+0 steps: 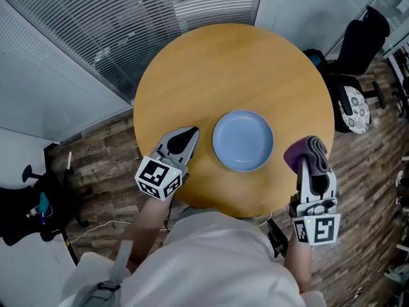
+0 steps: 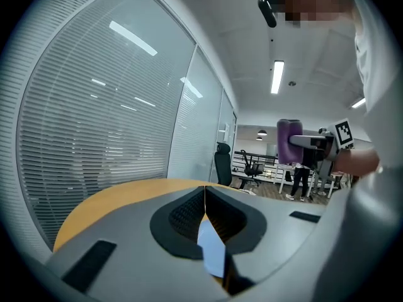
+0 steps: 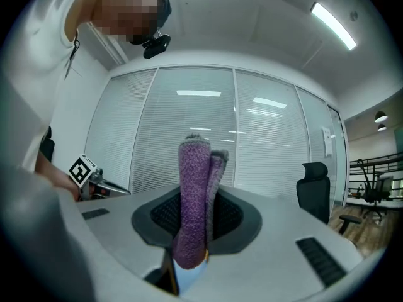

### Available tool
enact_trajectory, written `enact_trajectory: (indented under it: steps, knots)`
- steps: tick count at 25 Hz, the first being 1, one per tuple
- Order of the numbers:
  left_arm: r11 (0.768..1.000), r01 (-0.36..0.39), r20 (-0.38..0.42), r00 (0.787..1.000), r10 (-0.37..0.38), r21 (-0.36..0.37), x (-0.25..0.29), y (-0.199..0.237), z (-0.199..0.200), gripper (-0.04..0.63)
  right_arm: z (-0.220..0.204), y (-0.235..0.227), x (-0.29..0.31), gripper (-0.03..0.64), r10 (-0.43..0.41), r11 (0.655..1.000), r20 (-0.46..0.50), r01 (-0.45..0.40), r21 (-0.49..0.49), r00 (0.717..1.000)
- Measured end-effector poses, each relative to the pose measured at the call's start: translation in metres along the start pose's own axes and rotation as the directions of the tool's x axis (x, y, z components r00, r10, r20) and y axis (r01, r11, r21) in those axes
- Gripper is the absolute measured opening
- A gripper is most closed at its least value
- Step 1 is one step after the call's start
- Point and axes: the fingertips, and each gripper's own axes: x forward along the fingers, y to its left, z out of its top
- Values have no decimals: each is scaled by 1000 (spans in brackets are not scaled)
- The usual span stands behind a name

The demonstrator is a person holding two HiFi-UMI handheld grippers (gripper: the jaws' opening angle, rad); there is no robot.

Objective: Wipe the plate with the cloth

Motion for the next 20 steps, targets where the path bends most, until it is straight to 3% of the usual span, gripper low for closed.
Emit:
enact_trajectory:
  steps: [16, 20]
  knots:
    - [999, 23, -107, 994, -27, -34, 30, 12, -39, 15, -51, -2, 28, 91, 7, 1000, -109, -7, 2, 994]
    - [997, 48, -172, 983, -58, -63, 38, 8, -60, 73, -57, 0, 31, 91, 9, 1000, -114, -8, 13, 993]
